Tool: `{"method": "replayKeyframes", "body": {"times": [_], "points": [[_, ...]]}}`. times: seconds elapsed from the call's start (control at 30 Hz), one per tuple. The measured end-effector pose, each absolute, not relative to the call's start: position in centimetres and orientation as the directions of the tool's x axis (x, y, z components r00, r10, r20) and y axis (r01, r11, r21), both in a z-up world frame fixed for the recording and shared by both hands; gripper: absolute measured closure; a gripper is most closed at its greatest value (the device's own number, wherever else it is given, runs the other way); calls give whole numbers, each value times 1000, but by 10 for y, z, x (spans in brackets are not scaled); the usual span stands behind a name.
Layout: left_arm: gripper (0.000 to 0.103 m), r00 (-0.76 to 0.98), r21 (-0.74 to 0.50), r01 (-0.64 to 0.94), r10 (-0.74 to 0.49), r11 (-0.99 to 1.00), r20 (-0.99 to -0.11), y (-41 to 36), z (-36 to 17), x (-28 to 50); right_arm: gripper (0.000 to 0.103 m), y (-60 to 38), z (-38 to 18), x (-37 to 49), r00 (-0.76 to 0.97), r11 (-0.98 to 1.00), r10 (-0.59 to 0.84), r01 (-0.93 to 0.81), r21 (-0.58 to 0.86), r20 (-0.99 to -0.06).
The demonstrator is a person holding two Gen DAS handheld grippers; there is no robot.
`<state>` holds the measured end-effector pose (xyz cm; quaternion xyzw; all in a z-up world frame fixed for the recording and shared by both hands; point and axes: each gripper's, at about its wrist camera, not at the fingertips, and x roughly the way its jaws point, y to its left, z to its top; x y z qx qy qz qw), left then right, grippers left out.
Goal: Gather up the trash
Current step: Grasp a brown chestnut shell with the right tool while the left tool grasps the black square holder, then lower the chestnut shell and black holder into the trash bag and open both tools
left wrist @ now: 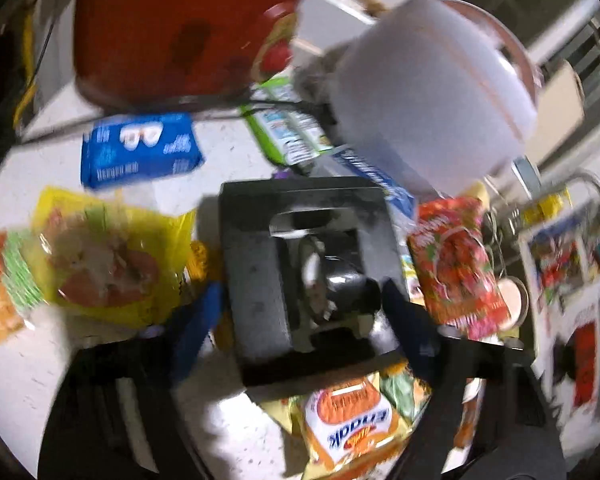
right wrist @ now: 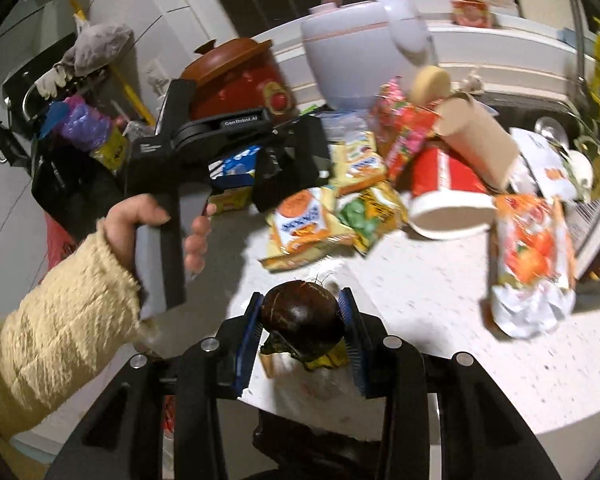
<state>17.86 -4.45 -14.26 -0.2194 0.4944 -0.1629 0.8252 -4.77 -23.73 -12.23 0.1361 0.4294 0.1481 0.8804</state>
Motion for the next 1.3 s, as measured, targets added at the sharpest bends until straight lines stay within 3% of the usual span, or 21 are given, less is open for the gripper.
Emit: {"method": "replayKeyframes", "body": {"times": [0.03,0.07,0.1,0.27,0.53,0.73,0.87,1.07,1.3], "points": [[39,469,-552,26,-498,833,-729,-39,-147,178,65,-240,-124,-48,586,919,377,-139,369,-717],[54,473,-554,10,-492,832,-731,-36,-150,178,65,-243,-125,-49,584,918,378,-135,373,-718],[57,476,-565,-1,-496,825,-726,-32,-154,177,65,-245,-126,-51,583,917,379,-133,376,-719],[59,495,-615,13,-539,789,-681,-23,-155,168,65,-247,-129,-50,576,912,392,-141,386,-717],[59,543,-665,108,-604,739,-583,3,-113,143,65,-239,-117,-45,587,899,424,-183,398,-690],[59,557,-675,205,-651,709,-516,55,-76,76,65,-220,-103,-51,570,880,472,-267,392,-672],[59,517,-593,232,-614,771,-596,85,-79,6,65,-199,-100,-69,499,843,535,-367,393,-682],[59,366,-513,83,-504,855,-782,117,-144,-98,65,-154,-152,-102,298,802,531,-479,357,-793],[58,182,-389,0,-383,921,-906,99,-296,-139,65,-132,-288,-115,182,851,393,-443,282,-901]]}}
